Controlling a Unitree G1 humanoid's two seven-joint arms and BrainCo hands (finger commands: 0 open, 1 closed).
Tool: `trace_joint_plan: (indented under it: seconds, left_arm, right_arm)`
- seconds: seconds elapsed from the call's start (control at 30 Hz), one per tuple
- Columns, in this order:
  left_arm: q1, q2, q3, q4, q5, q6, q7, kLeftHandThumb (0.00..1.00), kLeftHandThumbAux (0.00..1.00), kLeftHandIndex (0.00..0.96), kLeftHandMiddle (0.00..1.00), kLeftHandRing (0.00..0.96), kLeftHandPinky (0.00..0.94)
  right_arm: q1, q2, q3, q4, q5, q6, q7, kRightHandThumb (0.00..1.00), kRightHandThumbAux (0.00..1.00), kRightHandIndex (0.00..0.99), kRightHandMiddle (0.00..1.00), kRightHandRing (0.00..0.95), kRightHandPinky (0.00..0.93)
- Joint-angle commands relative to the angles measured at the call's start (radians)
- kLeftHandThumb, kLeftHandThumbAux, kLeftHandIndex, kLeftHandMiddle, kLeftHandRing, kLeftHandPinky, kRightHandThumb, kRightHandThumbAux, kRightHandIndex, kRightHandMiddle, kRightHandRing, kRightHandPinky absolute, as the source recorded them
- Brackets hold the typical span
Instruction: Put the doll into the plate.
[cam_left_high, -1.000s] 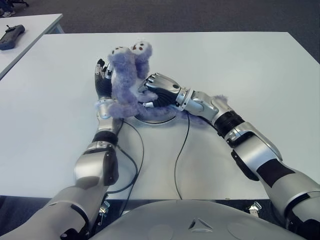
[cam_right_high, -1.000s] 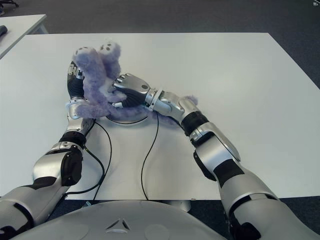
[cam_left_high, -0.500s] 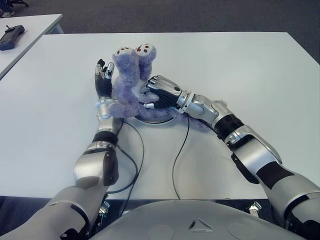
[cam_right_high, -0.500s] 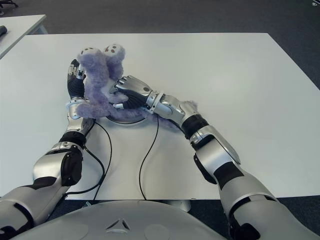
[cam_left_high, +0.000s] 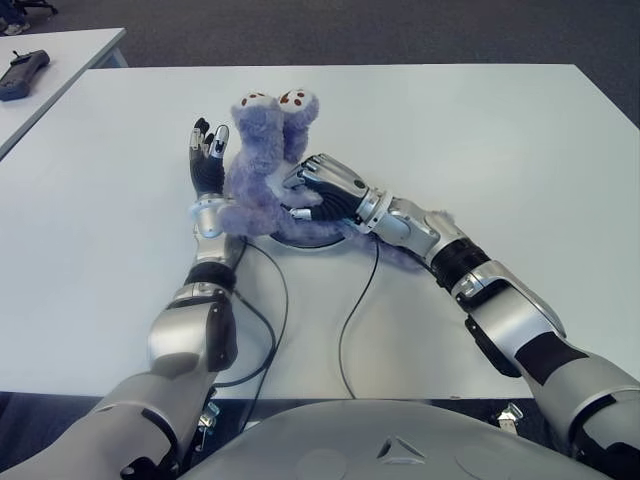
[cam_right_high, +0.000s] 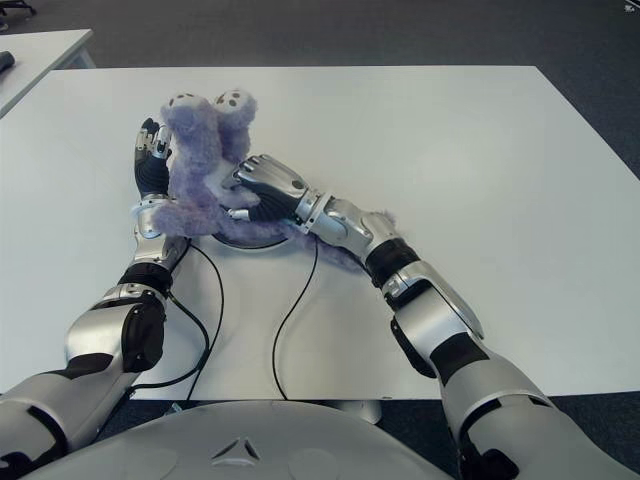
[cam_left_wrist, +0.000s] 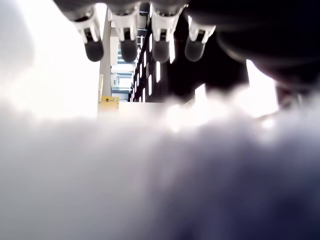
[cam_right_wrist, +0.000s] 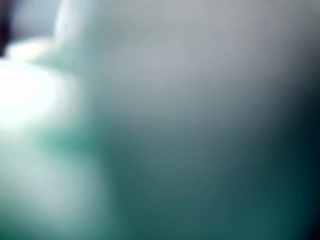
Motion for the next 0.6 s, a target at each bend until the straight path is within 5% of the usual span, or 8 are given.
trace_joint_plan:
  seconds: [0.03, 0.1, 0.13, 0.2, 0.3, 0.6]
  left_arm:
    - [0.322, -0.121, 0.028, 0.196, -0.040, -0.016, -0.023, 0.000, 0.384, 0.000, 0.000, 0.000, 0.000]
    - [0.322, -0.123, 0.032, 0.196, -0.042, -0.025, -0.024, 0.000, 0.379, 0.000, 0.000, 0.000, 0.000]
    - [0.322, -0.124, 0.035, 0.196, -0.044, -0.029, -0.025, 0.000, 0.373, 0.000, 0.000, 0.000, 0.000]
    - [0.319, -0.126, 0.038, 0.197, -0.046, -0.031, -0.026, 0.000, 0.371, 0.000, 0.000, 0.000, 0.000]
    - [0.315, -0.135, 0.036, 0.188, -0.045, -0.048, -0.015, 0.000, 0.371, 0.000, 0.000, 0.000, 0.000]
    - [0.321, -0.137, 0.047, 0.199, -0.048, -0.043, -0.019, 0.000, 0.360, 0.000, 0.000, 0.000, 0.000]
  right_arm:
    - [0.106, -0.023, 0.016, -0.046, 0.040, -0.043, 0.080, 0.679, 0.717, 0.420, 0.583, 0.575, 0.570]
    - [0.131, -0.035, 0.018, -0.083, 0.057, -0.032, 0.112, 0.675, 0.720, 0.413, 0.453, 0.461, 0.450]
    - [0.140, -0.040, 0.019, -0.100, 0.063, -0.023, 0.125, 0.388, 0.600, 0.299, 0.344, 0.343, 0.332]
    - [0.152, -0.044, 0.018, -0.127, 0.075, -0.003, 0.149, 0.297, 0.566, 0.265, 0.311, 0.308, 0.297]
    - [0.172, -0.050, 0.010, -0.174, 0.089, 0.035, 0.176, 0.259, 0.563, 0.157, 0.251, 0.262, 0.264]
    - [0.206, -0.065, -0.018, -0.263, 0.107, 0.104, 0.226, 0.188, 0.586, 0.083, 0.136, 0.137, 0.121]
